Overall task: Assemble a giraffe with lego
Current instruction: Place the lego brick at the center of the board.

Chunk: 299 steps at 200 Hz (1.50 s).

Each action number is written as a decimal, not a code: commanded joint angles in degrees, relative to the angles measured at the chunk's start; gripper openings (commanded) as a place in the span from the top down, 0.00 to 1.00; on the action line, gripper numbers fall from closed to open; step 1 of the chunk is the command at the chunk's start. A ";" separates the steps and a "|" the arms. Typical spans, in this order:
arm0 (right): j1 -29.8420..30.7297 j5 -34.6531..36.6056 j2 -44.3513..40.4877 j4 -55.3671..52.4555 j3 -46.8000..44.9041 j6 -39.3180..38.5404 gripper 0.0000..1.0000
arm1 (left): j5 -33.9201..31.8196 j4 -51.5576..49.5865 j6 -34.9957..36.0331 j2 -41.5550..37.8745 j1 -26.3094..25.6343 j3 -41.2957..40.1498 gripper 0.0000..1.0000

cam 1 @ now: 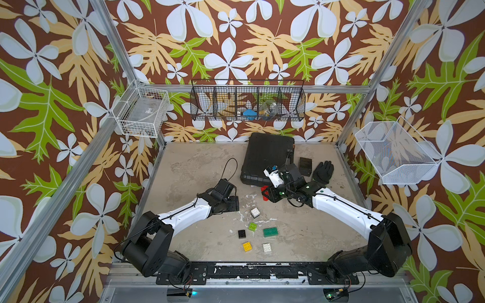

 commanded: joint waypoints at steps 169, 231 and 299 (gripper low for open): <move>-1.99 4.44 16.72 -5.48 -5.06 0.28 0.60 | -10.10 0.52 -4.65 5.26 -7.64 1.97 0.32; -1.99 5.61 10.28 -7.96 -3.32 1.87 0.28 | -12.90 2.67 -5.84 7.96 -7.90 2.31 0.41; -2.39 5.69 6.10 -10.44 0.03 2.48 0.28 | -13.74 3.47 -4.68 9.90 -7.89 3.84 0.65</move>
